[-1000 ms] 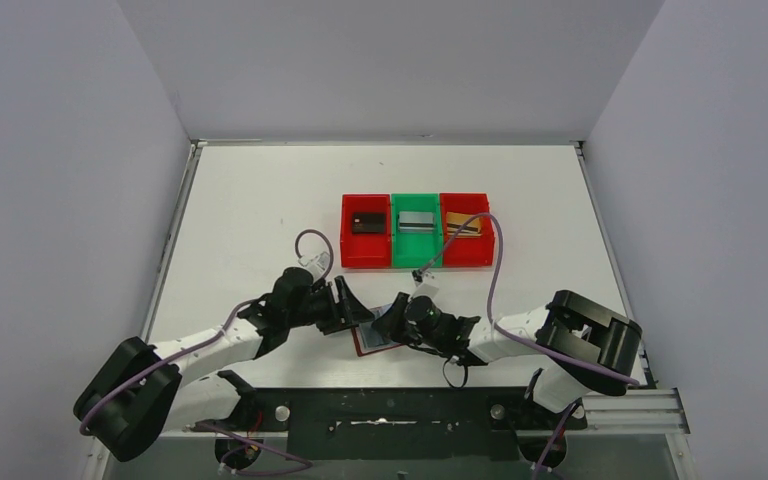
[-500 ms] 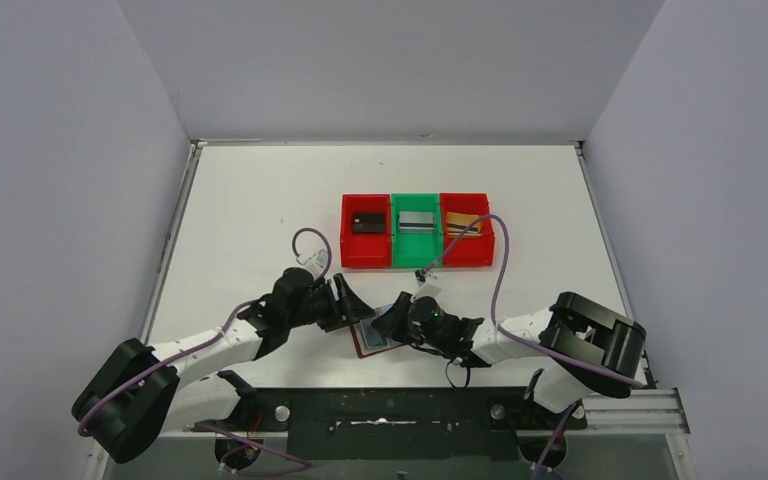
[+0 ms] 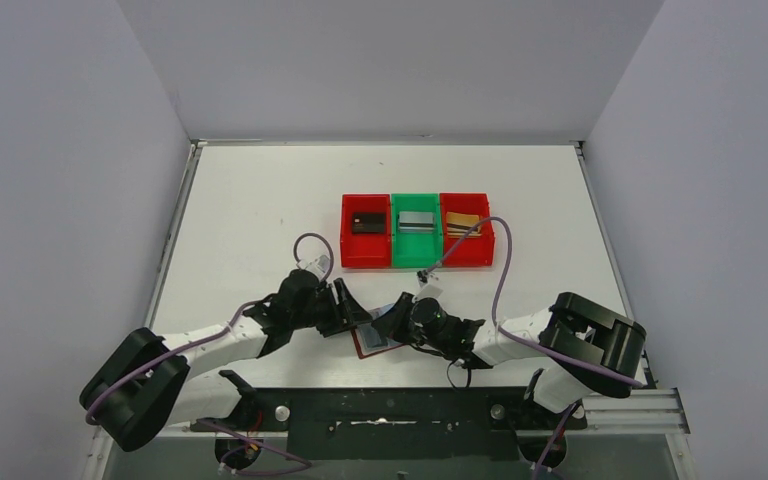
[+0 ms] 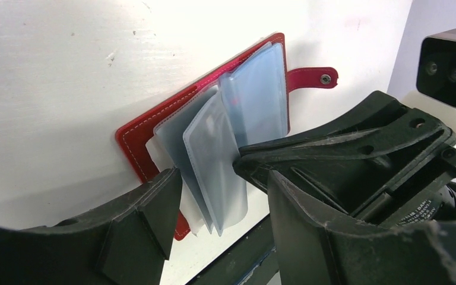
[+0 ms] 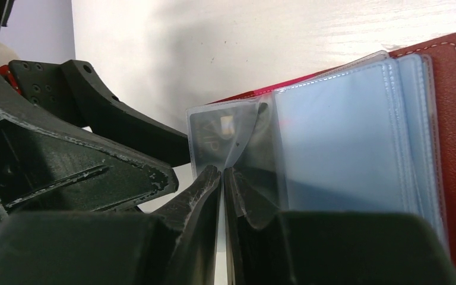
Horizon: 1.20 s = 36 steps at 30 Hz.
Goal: Take the credit cards out of the card holder
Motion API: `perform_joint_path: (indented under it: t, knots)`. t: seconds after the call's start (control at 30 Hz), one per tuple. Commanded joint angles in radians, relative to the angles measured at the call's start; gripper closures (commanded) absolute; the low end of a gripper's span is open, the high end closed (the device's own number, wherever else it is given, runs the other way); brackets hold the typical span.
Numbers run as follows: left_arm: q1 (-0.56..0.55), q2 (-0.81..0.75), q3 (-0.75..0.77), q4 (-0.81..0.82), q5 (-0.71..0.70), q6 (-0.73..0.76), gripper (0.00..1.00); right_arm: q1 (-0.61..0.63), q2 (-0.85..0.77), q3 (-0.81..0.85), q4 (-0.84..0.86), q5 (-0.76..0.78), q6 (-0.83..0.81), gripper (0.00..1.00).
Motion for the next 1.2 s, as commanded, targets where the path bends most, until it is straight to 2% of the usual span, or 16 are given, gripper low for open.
perform_joint_path:
  t: [0.0,0.2,0.47,0.53,0.67,0.8,0.9,0.97,1.17]
  knots:
    - [-0.011,0.018,0.051,0.027,-0.012,0.001,0.46,-0.010,-0.028,-0.007,0.080,0.010,0.005,0.90]
    - [-0.017,0.035,0.057,0.050,-0.006,-0.001,0.50,-0.011,-0.027,-0.011,0.081,0.010,0.008,0.90]
    - [-0.026,0.044,0.065,0.051,-0.010,0.003,0.59,-0.014,-0.017,-0.015,0.092,0.001,0.013,0.89]
    - [-0.027,0.049,0.069,0.051,-0.010,0.005,0.65,-0.015,-0.015,-0.016,0.097,-0.001,0.015,0.89]
    - [-0.027,0.063,0.071,0.044,-0.003,0.016,0.84,-0.017,-0.019,-0.015,0.096,-0.007,0.014,0.87]
    - [-0.027,0.063,0.069,0.013,-0.015,0.033,0.99,-0.018,-0.037,-0.014,0.069,-0.004,0.010,0.80]
    - [-0.027,0.055,0.069,-0.030,-0.030,0.055,1.00,-0.015,-0.072,0.008,-0.028,0.024,0.001,0.69]
    - [-0.027,0.047,0.070,-0.068,-0.036,0.069,1.00,-0.010,-0.107,0.034,-0.169,0.071,-0.009,0.63]
    - [-0.019,0.018,0.087,-0.161,-0.055,0.120,1.00,0.018,-0.200,0.135,-0.535,0.256,-0.040,0.54]
